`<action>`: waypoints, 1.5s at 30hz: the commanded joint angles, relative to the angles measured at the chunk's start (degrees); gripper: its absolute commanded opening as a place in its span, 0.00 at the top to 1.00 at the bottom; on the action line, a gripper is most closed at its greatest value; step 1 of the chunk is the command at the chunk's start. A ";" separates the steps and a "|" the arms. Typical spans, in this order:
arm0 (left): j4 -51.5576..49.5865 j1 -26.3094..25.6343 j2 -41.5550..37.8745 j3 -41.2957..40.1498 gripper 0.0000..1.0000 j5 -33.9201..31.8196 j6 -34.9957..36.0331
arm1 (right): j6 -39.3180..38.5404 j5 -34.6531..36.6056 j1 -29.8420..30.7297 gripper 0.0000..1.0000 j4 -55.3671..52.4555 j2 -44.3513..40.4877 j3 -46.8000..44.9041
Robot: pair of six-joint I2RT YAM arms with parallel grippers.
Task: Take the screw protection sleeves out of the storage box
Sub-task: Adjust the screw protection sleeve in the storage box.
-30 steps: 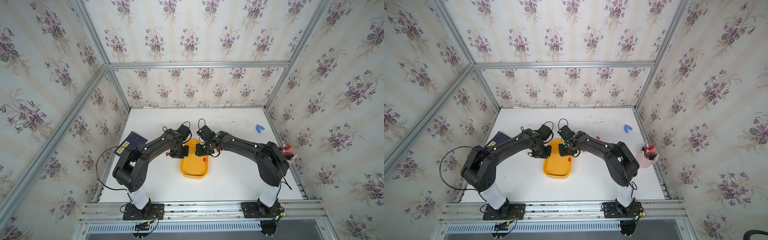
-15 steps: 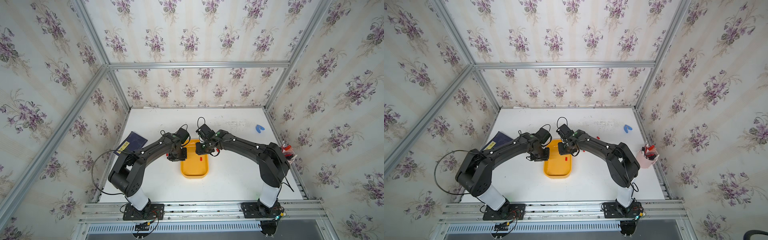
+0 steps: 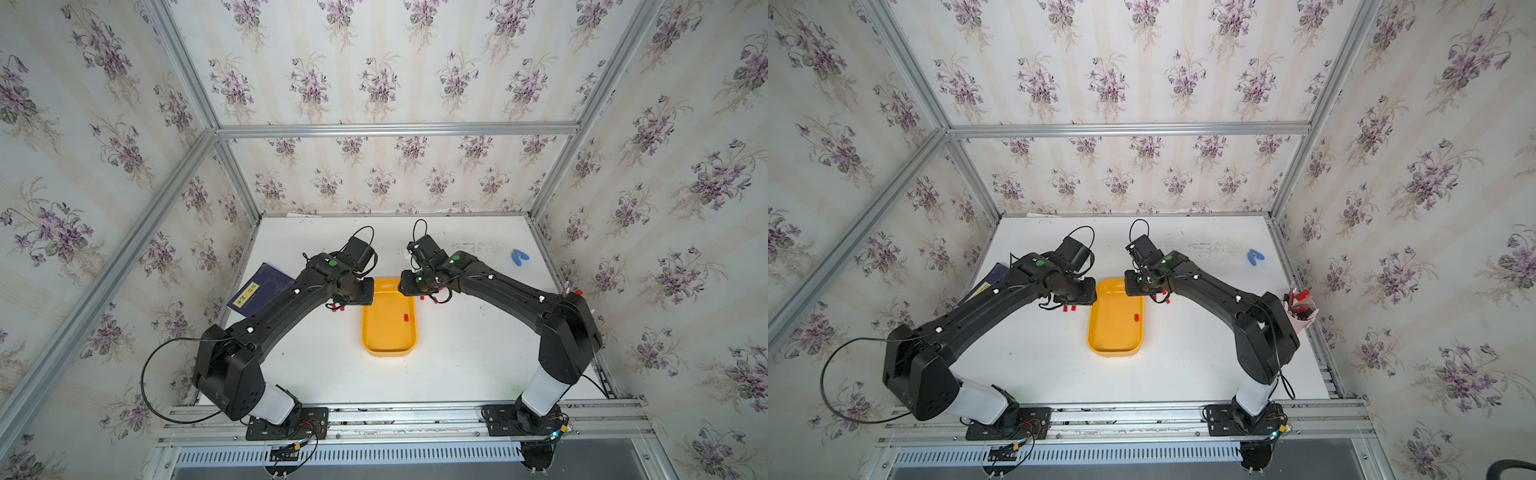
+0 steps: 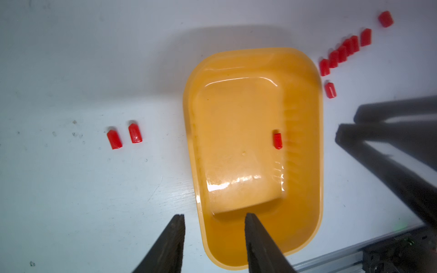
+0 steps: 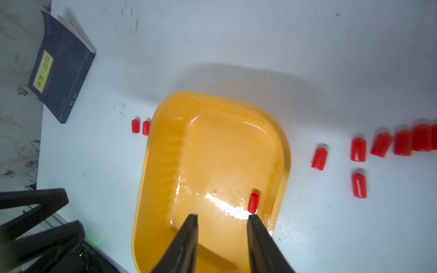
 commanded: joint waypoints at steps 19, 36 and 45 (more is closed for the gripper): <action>4.42 -11.68 15.06 3.47 0.51 7.41 18.29 | -3.80 -1.46 -8.50 0.59 0.60 -6.16 -5.79; 7.29 -11.43 25.30 6.12 0.55 3.53 0.55 | -4.67 -0.58 -8.50 0.59 1.17 -6.14 -7.01; 8.77 -11.13 27.08 6.71 0.56 2.96 -3.88 | -5.00 -0.56 -8.50 0.59 1.98 -6.96 -8.33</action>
